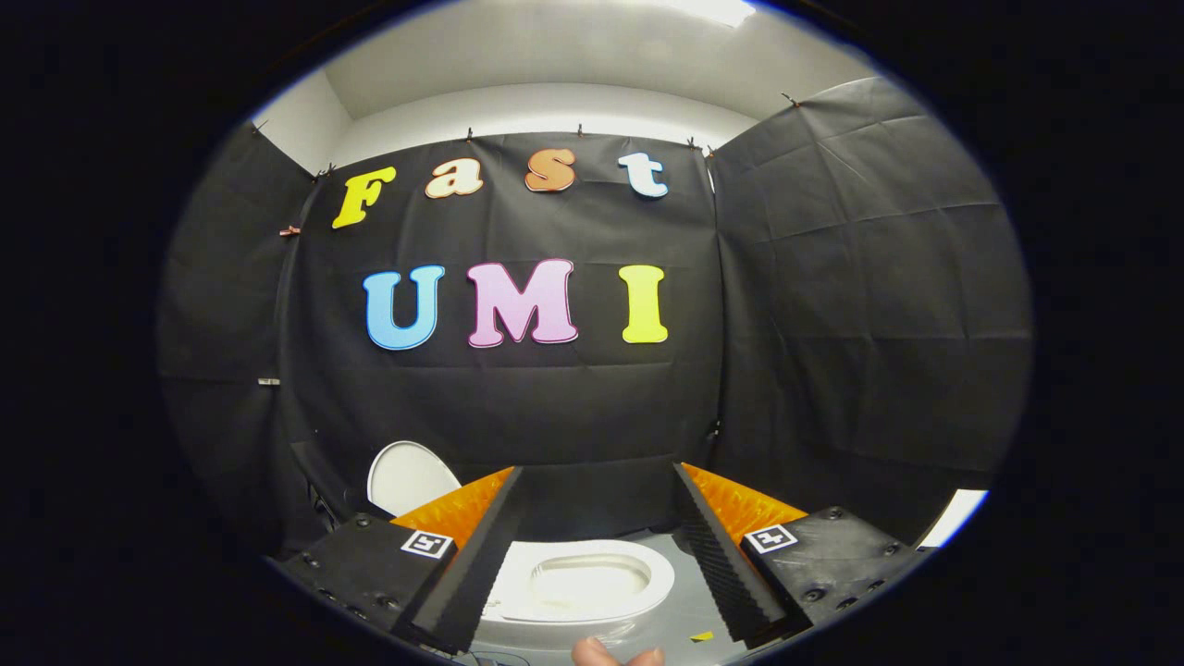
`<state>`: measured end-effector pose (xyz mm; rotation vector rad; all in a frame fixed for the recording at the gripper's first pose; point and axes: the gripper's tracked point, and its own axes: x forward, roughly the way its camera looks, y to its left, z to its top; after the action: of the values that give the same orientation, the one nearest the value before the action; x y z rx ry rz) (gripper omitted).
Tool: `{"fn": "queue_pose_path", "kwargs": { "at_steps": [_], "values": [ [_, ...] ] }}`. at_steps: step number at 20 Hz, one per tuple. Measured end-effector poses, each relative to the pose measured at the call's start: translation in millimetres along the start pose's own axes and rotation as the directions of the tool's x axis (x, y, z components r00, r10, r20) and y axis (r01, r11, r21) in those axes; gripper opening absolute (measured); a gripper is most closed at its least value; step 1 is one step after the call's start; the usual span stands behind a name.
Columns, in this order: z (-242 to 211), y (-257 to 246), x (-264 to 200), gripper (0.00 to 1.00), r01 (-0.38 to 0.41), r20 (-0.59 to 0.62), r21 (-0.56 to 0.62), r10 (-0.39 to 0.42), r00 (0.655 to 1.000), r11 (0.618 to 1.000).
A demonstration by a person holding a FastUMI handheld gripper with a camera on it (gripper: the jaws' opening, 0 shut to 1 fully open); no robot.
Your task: Open the toilet lid.
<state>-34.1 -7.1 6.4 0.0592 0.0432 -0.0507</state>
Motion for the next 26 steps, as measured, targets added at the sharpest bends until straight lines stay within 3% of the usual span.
{"fn": "queue_pose_path", "kwargs": {
  "at_steps": [17,26],
  "values": [
    [-12.5,28.1,24.7,0.98,-0.118,-0.029,0.046,0.119,0.992,0.992],
    [17.5,24.3,20.5,0.99,-0.099,0.009,-0.082,0.1,0.995,0.992]
  ]
}}
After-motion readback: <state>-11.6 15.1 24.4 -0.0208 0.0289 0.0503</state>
